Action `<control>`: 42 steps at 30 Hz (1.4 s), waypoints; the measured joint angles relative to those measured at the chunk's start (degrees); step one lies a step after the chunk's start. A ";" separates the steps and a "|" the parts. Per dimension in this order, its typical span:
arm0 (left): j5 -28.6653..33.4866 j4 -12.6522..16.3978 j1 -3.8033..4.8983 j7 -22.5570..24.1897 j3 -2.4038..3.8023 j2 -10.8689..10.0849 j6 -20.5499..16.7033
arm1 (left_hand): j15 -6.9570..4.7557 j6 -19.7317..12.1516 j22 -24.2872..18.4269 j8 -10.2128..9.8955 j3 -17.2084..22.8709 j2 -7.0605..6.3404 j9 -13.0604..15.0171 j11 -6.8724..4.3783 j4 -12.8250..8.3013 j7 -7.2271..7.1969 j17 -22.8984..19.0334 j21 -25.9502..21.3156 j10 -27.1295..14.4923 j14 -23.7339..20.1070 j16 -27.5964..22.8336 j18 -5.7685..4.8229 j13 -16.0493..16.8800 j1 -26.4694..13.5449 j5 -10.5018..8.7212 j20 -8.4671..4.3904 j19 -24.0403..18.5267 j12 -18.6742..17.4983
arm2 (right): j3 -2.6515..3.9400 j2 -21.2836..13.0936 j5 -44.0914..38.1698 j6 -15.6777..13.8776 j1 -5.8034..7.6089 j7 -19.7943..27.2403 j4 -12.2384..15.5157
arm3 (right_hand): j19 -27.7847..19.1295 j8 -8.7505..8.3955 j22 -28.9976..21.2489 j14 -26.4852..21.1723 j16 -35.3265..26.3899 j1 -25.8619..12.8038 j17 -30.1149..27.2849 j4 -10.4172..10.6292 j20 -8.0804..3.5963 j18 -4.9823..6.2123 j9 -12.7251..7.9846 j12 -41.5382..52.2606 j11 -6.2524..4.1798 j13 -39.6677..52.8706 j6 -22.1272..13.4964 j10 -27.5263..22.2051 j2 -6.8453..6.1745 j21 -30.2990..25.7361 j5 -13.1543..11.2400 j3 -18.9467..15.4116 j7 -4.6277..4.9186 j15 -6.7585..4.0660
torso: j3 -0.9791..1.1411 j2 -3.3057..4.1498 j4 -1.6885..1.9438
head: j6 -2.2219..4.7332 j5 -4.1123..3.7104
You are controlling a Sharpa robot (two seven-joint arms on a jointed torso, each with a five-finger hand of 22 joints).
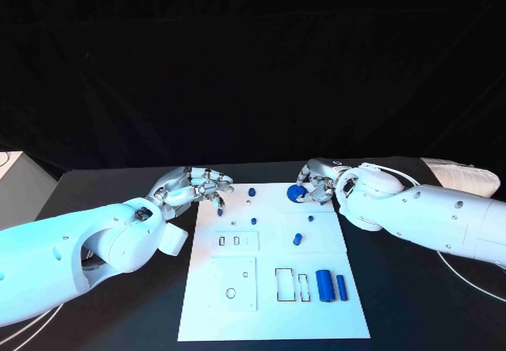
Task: Assemble the parts on the task board
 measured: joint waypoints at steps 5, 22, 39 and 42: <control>0.00 0.02 0.00 -0.01 0.00 -0.01 0.00 | 0.00 -0.21 -0.06 -0.33 0.00 0.00 0.00 0.00 0.00 0.21 0.00 0.00 0.00 0.00 0.00 0.00 0.00 0.00 0.00 0.00 0.00 0.00 | 0.02 0.28 0.50 -0.01 0.00 0.02 -0.41 | 0.00 0.01 -0.01 0.00 0.00 0.00 0.00 0.00 0.00 0.00 -0.02 0.00 0.00 0.00 0.00 0.00 0.00 0.00 0.00 0.00 0.00 0.00 | 0.04 0.00 -0.07 | -0.14 0.12; 0.00 -0.05 0.00 -0.07 0.00 0.01 0.02 | 0.00 -0.21 -0.05 -0.33 0.00 0.00 0.01 0.00 0.00 0.21 -0.01 0.00 0.00 0.00 0.00 0.00 0.00 0.00 0.00 0.00 0.00 0.00 | -0.03 0.64 1.75 -0.75 -0.09 0.18 -0.98 | -0.01 0.00 -0.02 0.00 0.00 -0.68 -0.01 0.00 0.01 0.01 -0.16 0.00 0.00 -0.01 0.04 -0.01 0.68 0.22 0.00 0.00 -0.04 0.00 | 0.11 -0.03 -0.12 | -0.31 0.21; -0.01 -0.14 0.00 -0.17 0.00 0.05 0.06 | 0.00 -0.20 -0.12 -0.33 0.17 0.00 0.02 0.00 0.17 0.20 0.03 0.00 0.01 0.00 0.00 0.00 0.00 0.00 0.00 0.00 0.00 0.00 | -0.03 1.24 2.04 -0.93 -0.11 0.23 -1.57 | 0.19 -0.45 0.02 -0.02 -0.01 -0.91 -0.02 0.00 0.22 0.00 -0.39 -2.00 0.30 -0.02 -0.73 -1.37 0.45 -0.25 -0.01 0.00 0.71 0.40 | 0.07 0.01 -0.12 | -0.32 0.22; -0.01 -0.16 0.00 -0.18 0.00 0.05 0.06 | 0.00 -0.20 -0.12 -0.33 0.17 0.00 0.02 0.00 0.17 0.20 0.03 0.00 0.01 0.00 0.00 -0.01 0.00 0.00 0.00 0.00 0.00 0.00 | -0.03 1.40 2.04 -0.74 -0.14 0.23 -1.72 | 0.19 -0.79 0.01 -0.02 -0.01 -0.88 -0.03 0.00 0.22 0.01 -0.55 -2.45 0.61 -0.02 -1.45 -1.88 0.42 -0.64 0.00 0.00 0.80 0.40 | 0.07 0.01 -0.12 | -0.32 0.26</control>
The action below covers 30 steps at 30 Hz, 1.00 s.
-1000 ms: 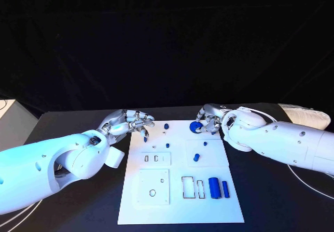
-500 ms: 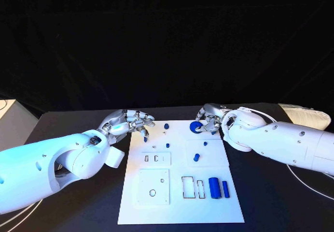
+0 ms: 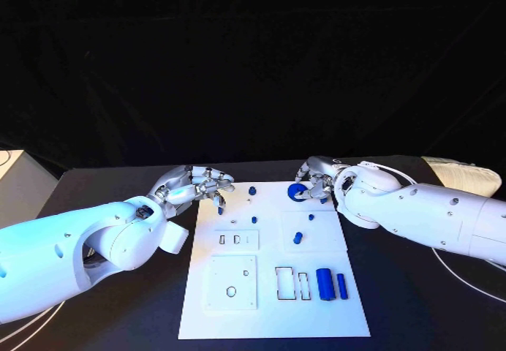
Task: Assemble the parts on the task board
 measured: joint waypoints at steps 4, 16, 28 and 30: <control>0.00 0.00 0.00 -0.02 0.00 0.02 0.01 | 0.00 0.00 0.00 0.00 0.00 0.00 0.00 0.00 0.00 0.00 0.05 0.00 0.00 0.00 0.00 0.00 0.00 0.00 0.00 0.00 0.00 0.00 | 0.00 0.17 -0.05 0.53 -0.14 -0.06 -0.15 | 0.00 -0.11 0.00 0.01 0.00 0.36 0.00 0.00 0.00 0.00 -0.08 -0.04 0.20 0.00 -0.20 -0.20 -0.36 -0.03 0.00 0.00 0.19 0.42 | 0.00 0.02 -0.02 | -0.10 0.04; 0.00 -0.03 0.00 -0.10 0.00 0.04 0.03 | 0.00 0.00 -0.07 0.00 0.00 0.00 0.00 0.00 0.00 0.00 0.05 0.00 0.00 0.00 0.00 0.00 0.00 0.00 0.00 0.00 0.00 0.00 | 0.03 0.22 -0.29 1.56 -0.21 -0.14 -0.20 | 0.20 -0.05 -0.01 0.01 0.00 1.00 0.00 -0.22 0.21 0.00 -0.02 -0.04 0.20 0.00 0.09 -0.20 0.28 -0.03 2.84 1.40 -0.06 0.42 | 0.04 0.02 -0.02 | -0.41 -0.05; 0.00 -0.03 0.00 -0.19 0.00 0.01 0.05 | 0.00 0.00 -0.07 0.00 0.00 0.00 0.01 0.00 0.00 0.00 0.04 0.00 0.00 0.00 0.00 0.00 0.00 0.00 0.00 0.00 0.00 0.00 | 0.00 -0.12 -0.37 0.99 -0.30 -0.15 0.06 | 0.20 1.68 -0.02 -0.11 0.00 2.32 -0.01 -0.79 0.21 0.00 0.08 -0.04 -0.63 -0.01 3.39 0.22 0.70 0.21 4.15 8.55 -0.88 0.14 | 0.05 -0.03 -0.06 | -0.49 -0.13; 0.00 -0.03 0.00 -0.21 0.00 0.01 0.05 | 0.00 0.00 -0.07 0.00 0.00 0.00 0.01 0.00 0.00 0.00 0.04 0.00 0.00 0.00 0.00 0.00 0.00 0.00 0.00 0.00 0.00 0.00 | -0.03 -0.16 -0.36 0.68 -0.35 -0.06 0.23 | 0.19 1.88 -0.03 0.02 0.00 2.41 -0.01 -1.04 0.20 0.00 -0.02 -0.04 -0.84 -0.01 3.84 0.43 0.60 0.20 5.14 10.29 -0.95 -0.03 | 0.06 -0.03 -0.05 | -0.51 -0.16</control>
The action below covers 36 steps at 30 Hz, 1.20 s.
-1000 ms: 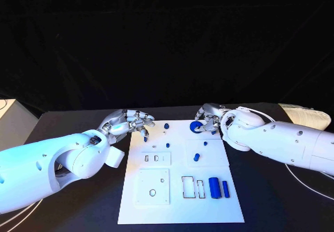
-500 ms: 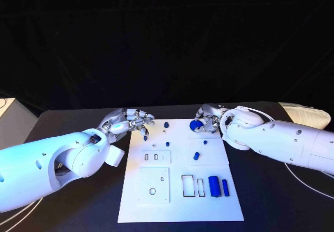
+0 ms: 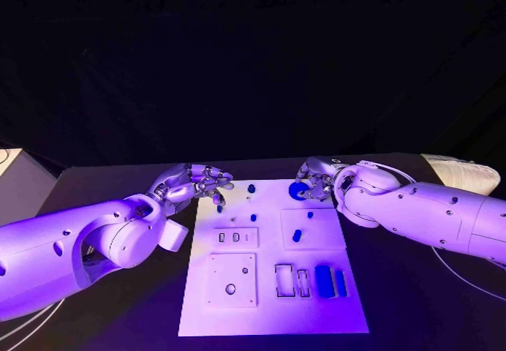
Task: Assemble the parts on the task board
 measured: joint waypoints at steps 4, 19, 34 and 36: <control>0.00 -0.06 0.00 -0.03 0.00 -0.02 0.00 | 0.00 0.00 0.00 0.00 0.00 0.00 0.00 0.00 0.00 0.00 0.00 0.00 0.00 0.00 0.00 0.00 0.00 0.00 0.00 0.00 0.00 0.00 | -0.03 -0.05 0.11 -0.78 -0.07 0.29 0.37 | 0.00 0.23 0.00 -0.08 0.00 0.07 0.00 -0.78 -0.42 0.01 0.01 0.00 -0.35 0.00 0.13 0.13 -0.70 0.00 1.23 3.26 0.08 -0.35 | 0.01 0.00 0.02 | -0.01 -0.02; 0.00 -0.11 0.00 -0.12 0.00 -0.05 0.02 | 0.00 0.00 -0.06 0.00 0.24 0.00 0.00 0.00 0.24 0.00 0.07 0.00 0.00 0.00 0.00 0.00 0.00 0.00 0.00 0.00 0.00 0.00 | 0.00 -0.50 -2.27 -5.67 -0.07 1.76 5.19 | 0.00 0.28 0.03 0.00 0.00 -1.47 0.00 -2.36 -0.82 0.01 0.03 0.00 -0.70 -0.01 0.42 0.31 -2.47 0.43 1.98 6.54 -0.01 -0.82 | -0.09 -0.03 0.07 | 0.21 0.02; 0.00 -0.09 0.00 -0.16 0.00 -0.04 0.03 | 0.00 0.00 -0.06 0.00 0.24 0.00 0.00 0.00 0.24 0.00 0.06 0.00 0.00 0.00 0.00 0.00 0.00 0.00 0.00 0.00 0.00 0.00 | 0.00 4.12 -8.00 -8.34 -0.04 1.60 8.88 | 0.00 1.30 0.02 0.00 0.00 -2.83 0.04 -2.77 -0.82 0.01 0.06 0.00 -0.91 -0.01 0.92 0.52 -3.07 0.69 1.37 7.26 -0.22 -0.82 | -0.20 -0.04 0.20 | 0.46 0.46; 0.00 -0.08 0.00 -0.17 0.00 -0.04 0.03 | 0.00 0.00 -0.06 0.00 0.24 0.00 0.00 0.00 0.24 0.00 0.06 0.00 0.00 0.00 0.00 0.00 0.00 0.00 0.00 0.00 0.00 0.00 | -0.03 4.86 -8.57 -8.49 -0.10 1.59 8.70 | 0.00 1.30 0.02 0.00 0.00 -2.83 0.04 -2.76 -0.82 0.01 0.06 0.00 -0.91 -0.01 0.92 0.52 -3.07 0.88 1.36 7.27 -0.22 -0.82 | -0.23 -0.01 0.26 | 0.47 0.51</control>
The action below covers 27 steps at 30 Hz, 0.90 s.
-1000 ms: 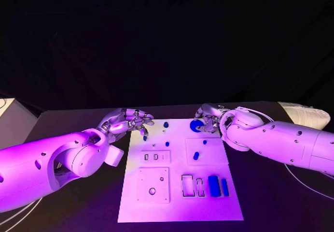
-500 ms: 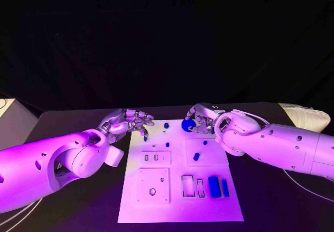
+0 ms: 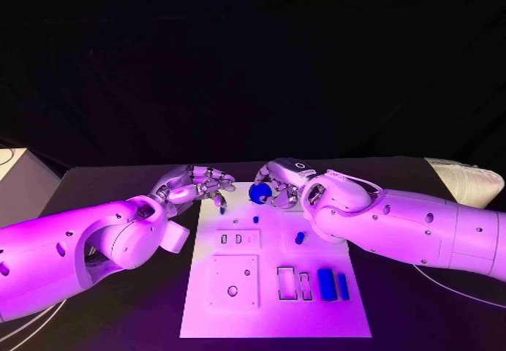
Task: Assemble the parts on the task board
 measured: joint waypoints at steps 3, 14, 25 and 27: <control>0.00 0.01 0.00 -0.01 0.00 0.00 0.00 | 0.00 0.00 0.00 0.00 0.00 0.00 0.00 0.00 0.00 0.00 0.00 0.00 0.00 0.00 0.00 0.00 0.00 0.00 0.00 0.00 0.00 0.00 | -0.03 1.00 -0.80 -0.28 -0.20 -0.06 -0.65 | 0.00 0.00 0.00 0.00 0.00 0.00 0.00 0.00 0.00 0.00 0.00 0.00 0.00 0.00 0.00 0.00 0.00 0.02 -0.10 0.00 0.00 0.00 | -0.01 0.07 0.08 | 0.00 0.09; 0.00 0.05 0.01 -0.05 0.00 0.06 -0.01 | 0.00 0.00 0.00 0.00 0.00 0.00 0.00 0.00 0.00 0.00 -0.01 0.00 0.00 0.00 0.00 0.00 0.00 0.00 0.00 0.00 0.00 0.00 | -0.12 4.67 -2.54 -0.72 -1.47 -0.26 -4.52 | 0.00 0.32 -0.01 0.00 0.00 -0.31 -0.01 -0.15 0.00 0.00 0.00 0.00 0.01 0.00 0.13 0.00 -0.31 0.26 -0.21 0.15 -0.03 0.01 | 0.02 0.24 0.15 | -0.12 0.26; 0.00 0.03 0.01 -0.07 0.00 0.18 -0.01 | 0.00 0.00 0.01 0.00 0.00 0.00 0.00 0.00 0.00 0.00 -0.01 0.00 0.00 0.00 0.00 0.00 0.00 0.00 0.00 0.00 0.00 0.00 | -0.14 6.06 -3.03 -0.63 -2.45 -0.27 -6.32 | 0.00 0.32 -0.02 0.00 0.00 -0.45 -0.02 -0.31 0.00 0.00 0.00 0.00 0.01 0.00 0.19 0.00 -0.47 0.26 -0.32 0.30 -0.08 0.01 | 0.11 0.19 0.15 | -0.46 0.55; 0.00 0.02 0.01 -0.08 0.00 0.19 0.00 | 0.00 0.00 0.00 0.00 0.00 0.00 0.00 0.00 0.00 0.00 0.00 -0.08 0.00 0.00 0.00 0.00 0.00 0.00 0.00 0.00 0.00 0.00 | -0.15 6.28 -3.12 -0.60 -2.56 -0.27 -6.64 | 0.00 0.32 -0.03 0.00 0.00 -0.45 -0.02 -0.31 0.01 0.00 0.00 0.00 0.01 0.00 0.20 0.00 -0.47 0.26 -0.33 0.30 -0.08 0.01 | 0.12 0.16 0.10 | -0.54 0.59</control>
